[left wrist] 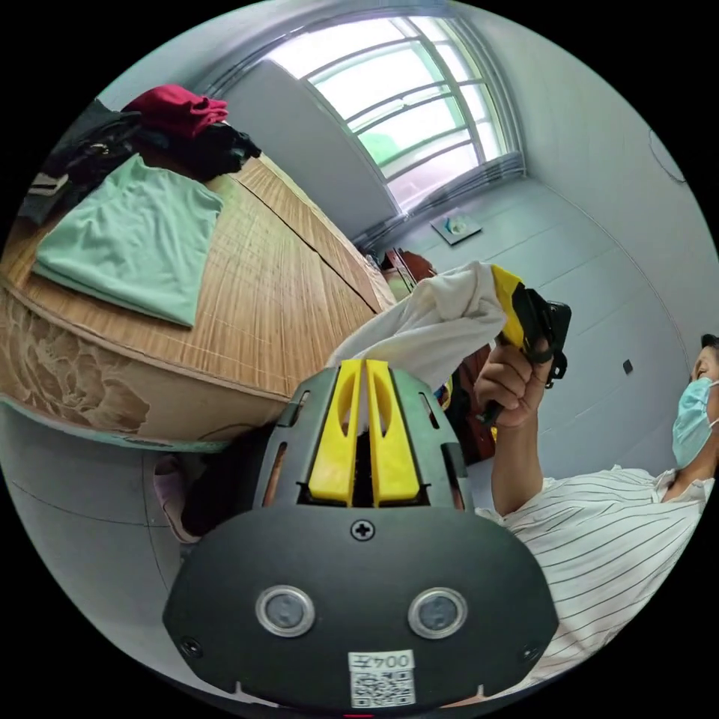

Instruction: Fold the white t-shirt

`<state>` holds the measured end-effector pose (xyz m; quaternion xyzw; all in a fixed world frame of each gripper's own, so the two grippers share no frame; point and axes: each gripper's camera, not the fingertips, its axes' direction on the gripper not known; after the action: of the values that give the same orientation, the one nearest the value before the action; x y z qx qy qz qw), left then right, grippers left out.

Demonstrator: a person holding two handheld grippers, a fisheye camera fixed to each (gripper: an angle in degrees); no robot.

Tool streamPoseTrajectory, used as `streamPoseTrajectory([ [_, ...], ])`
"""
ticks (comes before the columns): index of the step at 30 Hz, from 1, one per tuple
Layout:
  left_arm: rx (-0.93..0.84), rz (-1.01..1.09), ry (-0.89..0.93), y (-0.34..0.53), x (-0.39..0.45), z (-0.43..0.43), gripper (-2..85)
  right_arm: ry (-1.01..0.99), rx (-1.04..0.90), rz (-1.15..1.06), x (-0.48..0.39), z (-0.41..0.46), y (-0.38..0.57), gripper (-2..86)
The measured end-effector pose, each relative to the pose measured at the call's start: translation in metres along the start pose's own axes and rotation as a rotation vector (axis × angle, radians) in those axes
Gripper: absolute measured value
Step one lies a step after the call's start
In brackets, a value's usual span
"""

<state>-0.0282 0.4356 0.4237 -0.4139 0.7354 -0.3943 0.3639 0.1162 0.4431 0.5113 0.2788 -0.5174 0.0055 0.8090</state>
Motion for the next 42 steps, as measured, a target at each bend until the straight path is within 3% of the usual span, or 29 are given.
streamPoseTrajectory([
  [3, 0.094, -0.004, 0.064, 0.004, 0.005, -0.027, 0.7, -0.094, 0.06, -0.055, -0.015, -0.02, -0.02, -0.6],
  [7, 0.087, 0.014, 0.009, 0.008, 0.011, -0.031, 0.4, -0.077, 0.188, -0.022, 0.023, -0.09, -0.014, -0.6],
  [10, 0.045, 0.012, -0.032, 0.016, 0.011, -0.016, 0.3, 0.097, 0.212, 0.117, 0.099, -0.155, 0.027, -0.6],
  [15, -0.033, -0.025, -0.072, 0.033, 0.009, 0.023, 0.4, 0.504, 0.037, 0.46, 0.239, -0.243, 0.143, 0.2],
  [21, -0.167, -0.024, -0.156, 0.051, 0.018, 0.089, 1.4, 0.695, -0.168, 0.792, 0.319, -0.251, 0.245, 4.4],
  [23, -0.206, 0.015, -0.203, 0.055, 0.028, 0.111, 2.4, 0.73, -0.147, 0.857, 0.32, -0.25, 0.265, 5.1],
  [26, -0.31, 0.199, -0.343, 0.059, 0.059, 0.163, 4.7, 0.68, 0.054, 0.964, 0.307, -0.259, 0.301, 7.6],
  [30, -0.419, 0.594, -0.516, 0.065, 0.123, 0.255, 7.0, 0.507, 0.297, 0.971, 0.279, -0.263, 0.346, 11.2],
  [36, -0.585, 1.033, -0.731, 0.101, 0.175, 0.378, 8.0, 0.404, 0.4, 0.976, 0.237, -0.271, 0.382, 10.9],
  [42, -0.684, 1.184, -0.818, 0.138, 0.185, 0.438, 9.5, 0.368, 0.396, 0.987, 0.197, -0.266, 0.411, 9.8],
])
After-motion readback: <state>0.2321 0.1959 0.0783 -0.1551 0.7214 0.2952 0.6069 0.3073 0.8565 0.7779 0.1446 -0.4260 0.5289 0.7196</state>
